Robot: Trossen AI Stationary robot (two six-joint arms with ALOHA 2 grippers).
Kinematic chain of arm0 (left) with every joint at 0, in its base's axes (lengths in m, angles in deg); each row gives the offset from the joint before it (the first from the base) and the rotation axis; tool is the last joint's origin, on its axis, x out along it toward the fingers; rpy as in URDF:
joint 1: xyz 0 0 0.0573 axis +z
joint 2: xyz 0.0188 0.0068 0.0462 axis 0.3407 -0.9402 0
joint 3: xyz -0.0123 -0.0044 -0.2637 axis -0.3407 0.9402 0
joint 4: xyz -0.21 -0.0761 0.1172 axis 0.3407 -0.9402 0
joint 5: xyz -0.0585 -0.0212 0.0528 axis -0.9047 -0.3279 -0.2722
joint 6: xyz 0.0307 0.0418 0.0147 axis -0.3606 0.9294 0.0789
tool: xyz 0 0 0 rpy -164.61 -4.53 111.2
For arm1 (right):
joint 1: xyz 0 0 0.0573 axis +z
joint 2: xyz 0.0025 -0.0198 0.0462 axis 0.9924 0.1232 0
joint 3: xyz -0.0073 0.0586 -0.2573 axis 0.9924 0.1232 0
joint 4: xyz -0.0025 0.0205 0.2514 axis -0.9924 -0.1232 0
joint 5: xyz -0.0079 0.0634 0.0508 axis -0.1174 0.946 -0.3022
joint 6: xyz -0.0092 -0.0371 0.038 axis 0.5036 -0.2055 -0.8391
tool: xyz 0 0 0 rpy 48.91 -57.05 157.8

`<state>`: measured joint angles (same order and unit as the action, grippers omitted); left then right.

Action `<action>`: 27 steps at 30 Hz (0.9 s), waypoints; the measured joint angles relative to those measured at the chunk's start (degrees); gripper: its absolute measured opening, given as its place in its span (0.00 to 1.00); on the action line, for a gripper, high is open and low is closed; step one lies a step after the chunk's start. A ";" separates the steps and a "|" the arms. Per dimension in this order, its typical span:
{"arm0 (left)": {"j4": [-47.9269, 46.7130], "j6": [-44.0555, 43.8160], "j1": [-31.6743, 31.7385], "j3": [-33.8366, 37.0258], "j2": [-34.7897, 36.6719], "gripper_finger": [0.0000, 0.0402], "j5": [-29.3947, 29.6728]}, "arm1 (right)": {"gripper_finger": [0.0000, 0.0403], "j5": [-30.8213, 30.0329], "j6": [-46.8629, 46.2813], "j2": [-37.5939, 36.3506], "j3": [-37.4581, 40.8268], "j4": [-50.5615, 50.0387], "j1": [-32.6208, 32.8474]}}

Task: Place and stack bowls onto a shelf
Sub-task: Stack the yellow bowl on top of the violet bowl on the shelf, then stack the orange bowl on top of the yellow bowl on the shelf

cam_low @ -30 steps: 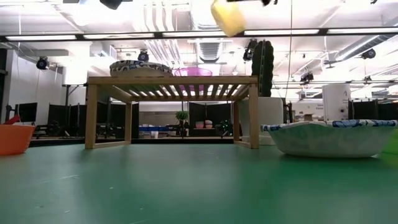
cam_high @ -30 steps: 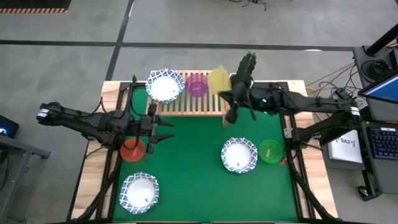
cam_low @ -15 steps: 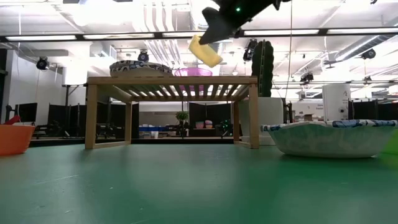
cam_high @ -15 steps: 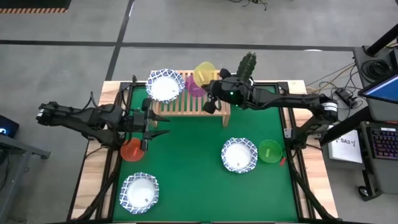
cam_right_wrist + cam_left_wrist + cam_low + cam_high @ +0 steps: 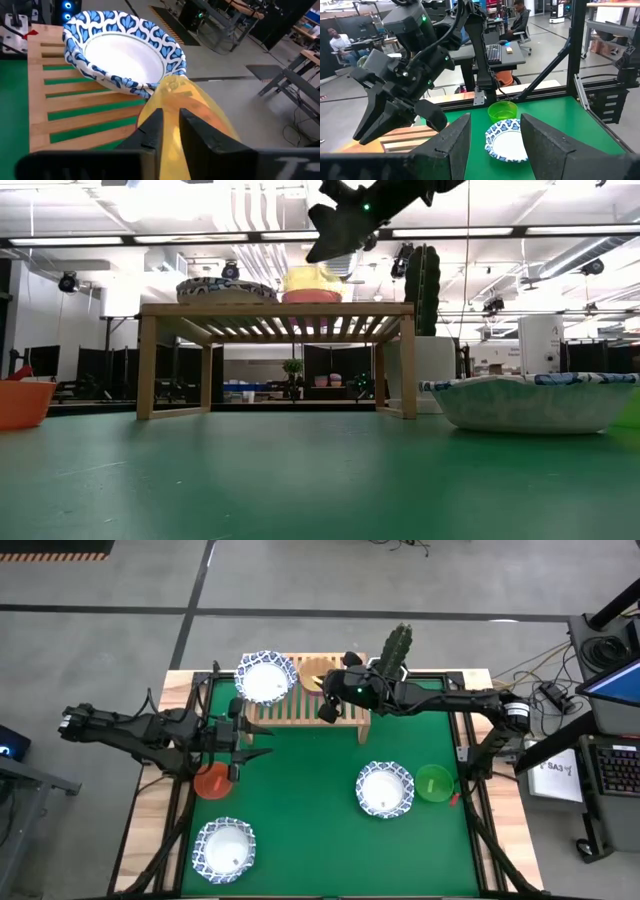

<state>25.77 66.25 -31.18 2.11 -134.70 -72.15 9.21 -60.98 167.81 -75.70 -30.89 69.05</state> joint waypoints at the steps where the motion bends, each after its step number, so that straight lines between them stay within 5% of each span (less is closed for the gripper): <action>1: 0.01 0.00 0.00 0.00 0.00 0.39 0.00 | 0.16 0.00 -0.11 0.07 0.00 -0.09 -0.05; 11: -6.79 -8.05 -0.01 -0.54 0.82 0.39 0.07 | 0.29 0.05 -1.14 -5.73 0.00 -4.17 1.09; 16: -17.86 -24.49 -0.06 -0.58 0.46 0.39 0.87 | 0.27 8.18 -4.70 -11.72 2.80 -9.17 3.44; 21: -32.24 -42.62 -0.47 -0.42 -1.58 0.39 0.87 | 0.22 10.14 -5.39 -17.40 9.09 -8.74 8.26; 27: -36.55 -46.04 -1.02 -0.42 -4.26 0.39 -2.27 | 0.17 10.10 -8.73 -21.41 14.87 -8.73 12.25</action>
<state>-10.78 20.21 -32.20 1.69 -138.96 -74.42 19.31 -69.71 146.40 -60.83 -39.62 81.30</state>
